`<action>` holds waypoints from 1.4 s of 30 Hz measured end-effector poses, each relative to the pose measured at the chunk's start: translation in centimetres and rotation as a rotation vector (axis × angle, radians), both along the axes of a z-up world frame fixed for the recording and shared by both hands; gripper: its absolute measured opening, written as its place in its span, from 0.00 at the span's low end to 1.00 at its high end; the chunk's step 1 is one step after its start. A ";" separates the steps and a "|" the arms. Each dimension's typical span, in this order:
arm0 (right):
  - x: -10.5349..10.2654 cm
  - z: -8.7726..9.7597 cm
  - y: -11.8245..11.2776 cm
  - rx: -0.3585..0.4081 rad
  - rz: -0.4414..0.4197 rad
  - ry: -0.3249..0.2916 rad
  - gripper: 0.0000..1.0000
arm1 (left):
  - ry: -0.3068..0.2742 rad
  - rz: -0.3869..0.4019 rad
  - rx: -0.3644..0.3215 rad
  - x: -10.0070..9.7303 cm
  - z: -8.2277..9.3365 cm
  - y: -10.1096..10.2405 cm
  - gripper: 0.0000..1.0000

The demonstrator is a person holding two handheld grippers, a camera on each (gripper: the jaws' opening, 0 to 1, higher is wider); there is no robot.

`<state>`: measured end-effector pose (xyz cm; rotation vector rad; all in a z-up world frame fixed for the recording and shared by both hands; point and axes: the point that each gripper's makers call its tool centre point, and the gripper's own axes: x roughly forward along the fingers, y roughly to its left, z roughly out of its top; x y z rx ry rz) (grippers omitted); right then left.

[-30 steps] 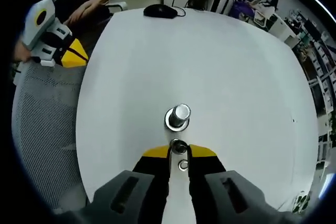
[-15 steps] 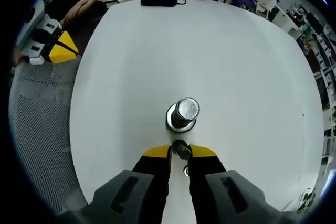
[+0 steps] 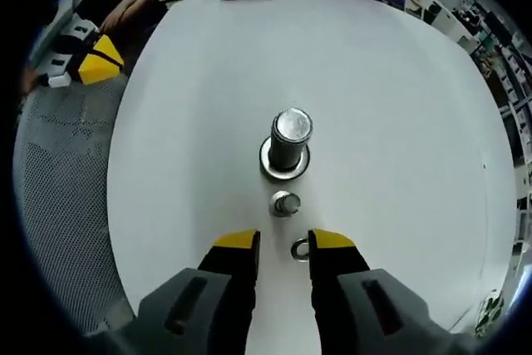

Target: Place the washer onto the threaded stud by aligning its center hole with the stud, sliding it down to the base, and recovering from edge contact or off-axis alignment until the washer reaches the visible bottom stop.

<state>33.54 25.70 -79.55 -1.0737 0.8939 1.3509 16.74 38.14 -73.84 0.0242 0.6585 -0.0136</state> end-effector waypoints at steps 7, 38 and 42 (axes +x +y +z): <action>0.8 0.0 -0.4 0.006 0.002 0.010 0.25 | 0.009 -0.002 0.002 -0.1 -0.1 0.0 0.00; 1.6 -0.4 -0.7 -0.082 0.100 0.061 0.17 | 0.013 0.004 -0.001 -0.1 -0.2 0.0 0.00; 1.7 -0.5 -0.7 -0.072 0.138 0.074 0.17 | 0.015 0.003 -0.001 -0.1 -0.3 0.0 0.00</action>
